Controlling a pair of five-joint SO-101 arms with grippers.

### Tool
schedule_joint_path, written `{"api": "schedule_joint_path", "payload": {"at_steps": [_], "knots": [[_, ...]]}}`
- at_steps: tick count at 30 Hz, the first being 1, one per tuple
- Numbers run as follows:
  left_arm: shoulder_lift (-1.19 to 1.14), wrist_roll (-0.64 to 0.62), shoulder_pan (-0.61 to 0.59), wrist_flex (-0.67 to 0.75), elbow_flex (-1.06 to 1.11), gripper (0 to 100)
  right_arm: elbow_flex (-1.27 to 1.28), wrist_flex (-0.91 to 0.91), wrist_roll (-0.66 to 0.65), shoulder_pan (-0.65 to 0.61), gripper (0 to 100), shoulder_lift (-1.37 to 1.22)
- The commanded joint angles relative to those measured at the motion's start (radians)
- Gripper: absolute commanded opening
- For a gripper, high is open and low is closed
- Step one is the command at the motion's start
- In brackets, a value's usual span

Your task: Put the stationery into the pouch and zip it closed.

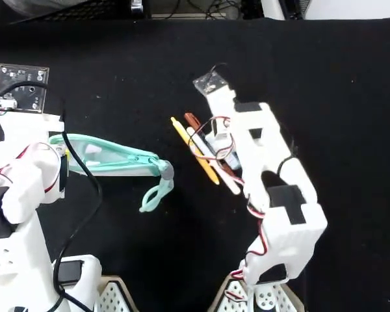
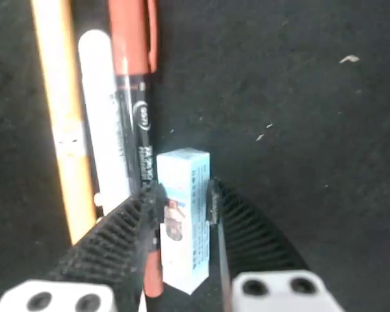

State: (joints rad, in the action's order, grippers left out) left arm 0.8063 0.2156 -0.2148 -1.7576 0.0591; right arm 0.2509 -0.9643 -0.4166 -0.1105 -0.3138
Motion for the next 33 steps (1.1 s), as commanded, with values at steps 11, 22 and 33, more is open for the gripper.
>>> {"api": "schedule_joint_path", "payload": {"at_steps": [11,22,33], "knots": [[-0.005,0.011,-0.008,0.002,0.002,3,-0.071,0.006,-0.044,0.137,1.9,-0.038],[-0.006,0.011,-0.008,0.021,0.007,3,-0.073,-0.066,-0.157,0.155,26.3,-0.038],[-0.006,0.011,-0.008,0.02,0.007,3,-0.12,-0.06,-0.15,0.129,15.5,-0.045]]}}
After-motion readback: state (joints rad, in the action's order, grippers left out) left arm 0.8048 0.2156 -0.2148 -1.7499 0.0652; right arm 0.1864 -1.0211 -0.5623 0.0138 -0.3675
